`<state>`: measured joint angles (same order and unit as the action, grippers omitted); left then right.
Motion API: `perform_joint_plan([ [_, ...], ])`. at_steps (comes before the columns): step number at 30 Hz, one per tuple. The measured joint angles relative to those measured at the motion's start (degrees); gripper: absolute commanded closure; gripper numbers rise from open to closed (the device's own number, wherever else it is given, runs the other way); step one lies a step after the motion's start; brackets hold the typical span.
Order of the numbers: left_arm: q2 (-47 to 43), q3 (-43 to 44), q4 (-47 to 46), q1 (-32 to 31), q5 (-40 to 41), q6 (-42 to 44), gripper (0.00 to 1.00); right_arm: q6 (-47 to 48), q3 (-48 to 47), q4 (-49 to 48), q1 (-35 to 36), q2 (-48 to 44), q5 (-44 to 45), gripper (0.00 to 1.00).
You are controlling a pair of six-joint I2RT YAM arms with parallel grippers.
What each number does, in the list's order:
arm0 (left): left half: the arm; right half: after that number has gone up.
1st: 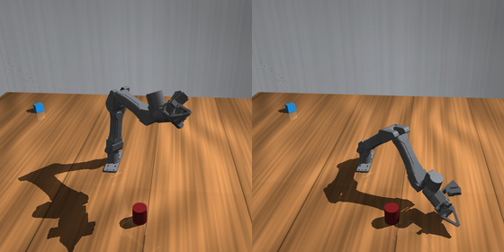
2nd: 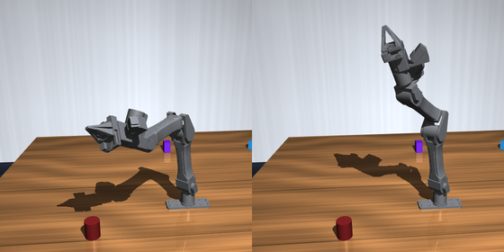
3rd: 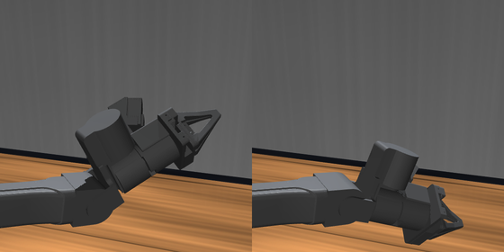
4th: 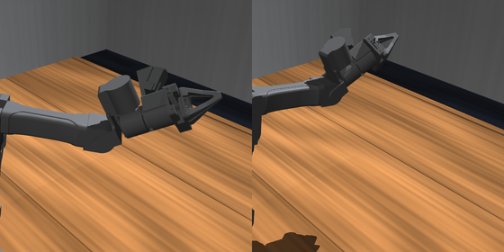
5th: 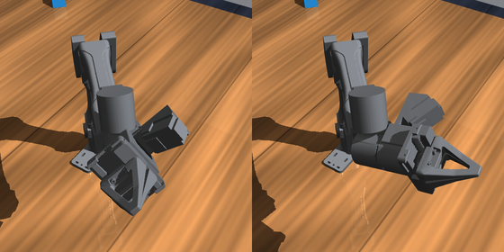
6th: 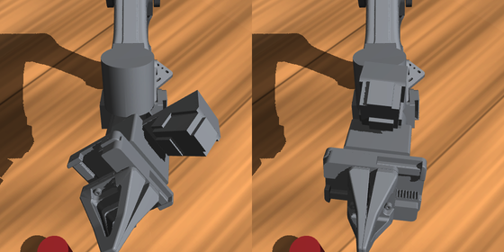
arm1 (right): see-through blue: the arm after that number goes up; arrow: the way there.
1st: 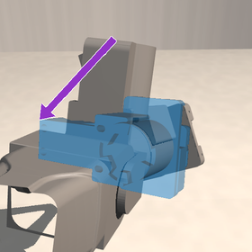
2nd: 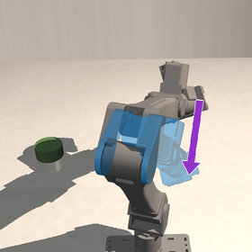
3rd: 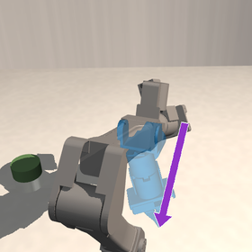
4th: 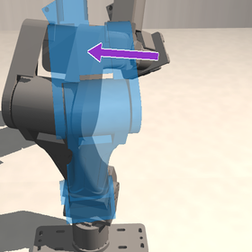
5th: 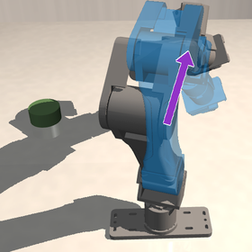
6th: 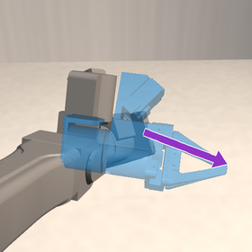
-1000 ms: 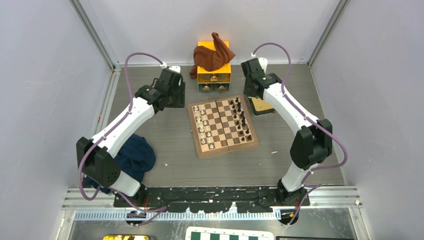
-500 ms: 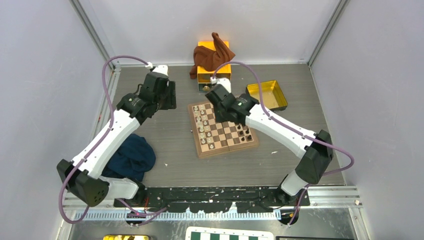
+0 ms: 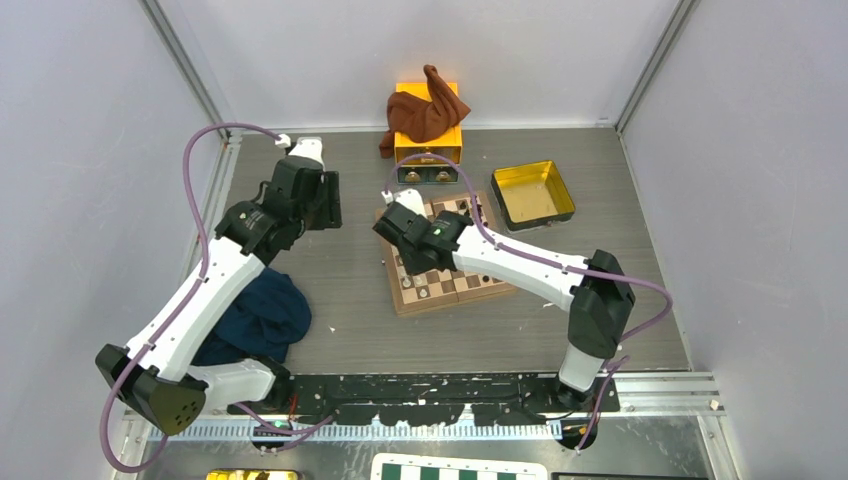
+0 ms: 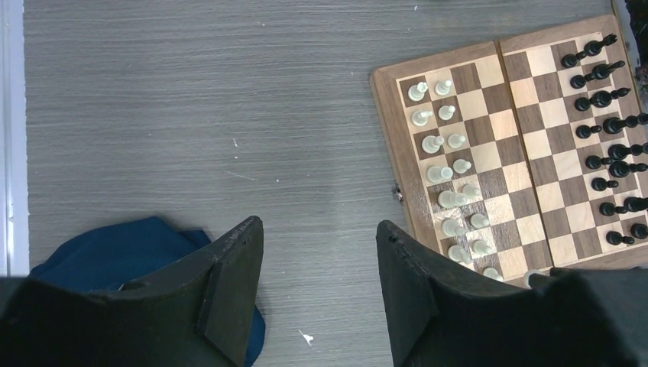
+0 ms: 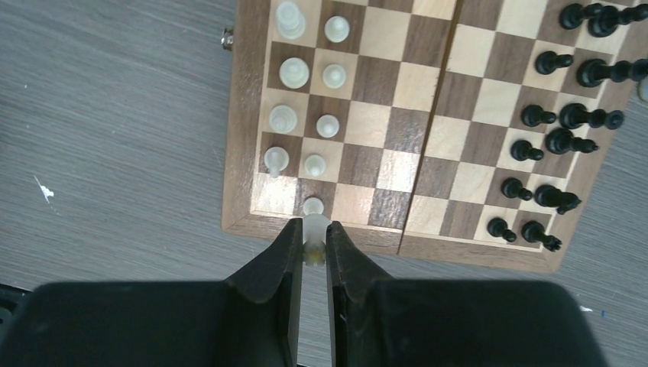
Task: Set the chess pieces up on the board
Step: Place the chess piece on the chessboard.
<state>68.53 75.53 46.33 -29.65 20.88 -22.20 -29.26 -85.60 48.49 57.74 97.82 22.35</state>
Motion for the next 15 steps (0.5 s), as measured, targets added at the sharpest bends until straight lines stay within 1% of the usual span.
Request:
perform_joint_plan([
  [7,-0.44,-0.39,0.35,0.00,0.17,-0.11,0.42,-0.04,0.02,-0.52,2.38,2.12,-0.42,0.99],
  [15,-1.42,-0.52,0.92,0.00,0.59,-0.13,0.42,0.07,2.38,-3.78,3.50,2.38,-0.63,0.99],
])
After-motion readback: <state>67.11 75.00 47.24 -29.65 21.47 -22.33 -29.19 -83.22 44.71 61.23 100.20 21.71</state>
